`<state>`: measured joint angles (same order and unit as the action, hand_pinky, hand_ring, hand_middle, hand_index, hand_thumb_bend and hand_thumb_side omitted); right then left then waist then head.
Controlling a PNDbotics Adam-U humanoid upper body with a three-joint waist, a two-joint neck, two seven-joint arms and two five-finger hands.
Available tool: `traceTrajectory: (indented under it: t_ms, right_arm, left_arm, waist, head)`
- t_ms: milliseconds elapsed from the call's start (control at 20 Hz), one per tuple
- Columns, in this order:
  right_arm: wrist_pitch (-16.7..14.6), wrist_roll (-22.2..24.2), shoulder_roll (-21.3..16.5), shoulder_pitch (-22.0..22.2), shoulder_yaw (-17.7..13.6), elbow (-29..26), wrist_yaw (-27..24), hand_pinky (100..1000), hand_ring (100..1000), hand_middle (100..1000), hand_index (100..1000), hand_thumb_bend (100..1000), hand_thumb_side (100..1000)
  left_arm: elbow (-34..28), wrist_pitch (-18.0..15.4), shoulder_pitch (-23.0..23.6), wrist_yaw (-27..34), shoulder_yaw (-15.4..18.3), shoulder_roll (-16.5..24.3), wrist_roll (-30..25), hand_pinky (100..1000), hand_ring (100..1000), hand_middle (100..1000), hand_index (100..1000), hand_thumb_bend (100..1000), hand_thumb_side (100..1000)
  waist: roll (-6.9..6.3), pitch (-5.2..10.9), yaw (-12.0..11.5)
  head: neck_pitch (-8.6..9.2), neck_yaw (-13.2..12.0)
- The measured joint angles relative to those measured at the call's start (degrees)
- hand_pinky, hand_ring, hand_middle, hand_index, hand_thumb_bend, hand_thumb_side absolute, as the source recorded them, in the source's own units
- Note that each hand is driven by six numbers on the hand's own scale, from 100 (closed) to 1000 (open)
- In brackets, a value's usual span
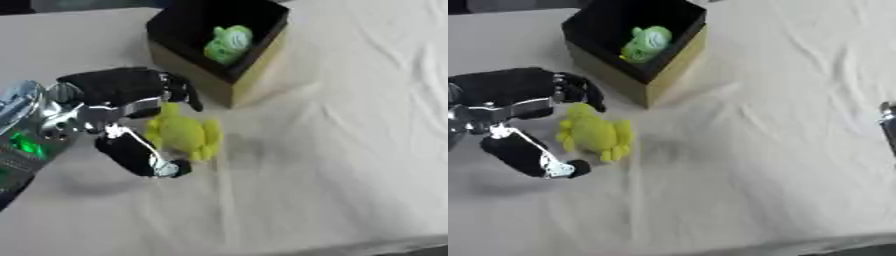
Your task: Pick up objects on the table and place them in the box.
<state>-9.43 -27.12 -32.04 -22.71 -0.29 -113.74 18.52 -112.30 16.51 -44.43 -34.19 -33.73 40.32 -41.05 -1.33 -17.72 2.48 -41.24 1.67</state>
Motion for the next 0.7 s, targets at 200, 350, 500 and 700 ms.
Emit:
traceTrajectory:
  t_ms: [200,350,500,700]
  right_arm:
    - [0.00,0.00,0.08,0.00,0.01,0.00,0.00,842,706,684,797,100,1000]
    - [0.00,0.00,0.34,0.00,0.01,0.00,-0.01,842,706,683,796,100,1000]
    - [0.00,-0.01,0.48,0.00,0.01,0.00,-0.01,842,705,682,796,100,1000]
    - [-0.03,-0.04,0.53,-0.02,0.01,0.00,-0.05,842,701,680,795,100,1000]
  left_arm:
    - [1.80,-0.66,0.00,-1.50,-0.33,-0.90,0.93,810,891,889,892,449,425]
    - [3.42,-1.36,0.01,-2.99,-0.36,-1.29,1.63,822,898,902,902,497,445]
    - [5.24,-2.34,0.10,-5.02,-0.38,-1.49,2.41,826,898,898,897,492,451]
    - [8.05,-3.90,0.24,-7.07,-0.68,-2.12,3.46,826,893,895,896,465,438]
  waist:
    - [0.00,-0.38,0.32]
    - [0.00,-0.68,0.40]
    - [-0.02,-0.95,0.51]
    - [-0.02,-1.21,0.67]
  head:
    - [0.19,-0.01]
    - [0.48,-0.02]
    - [0.55,-0.02]
    - [0.99,-0.04]
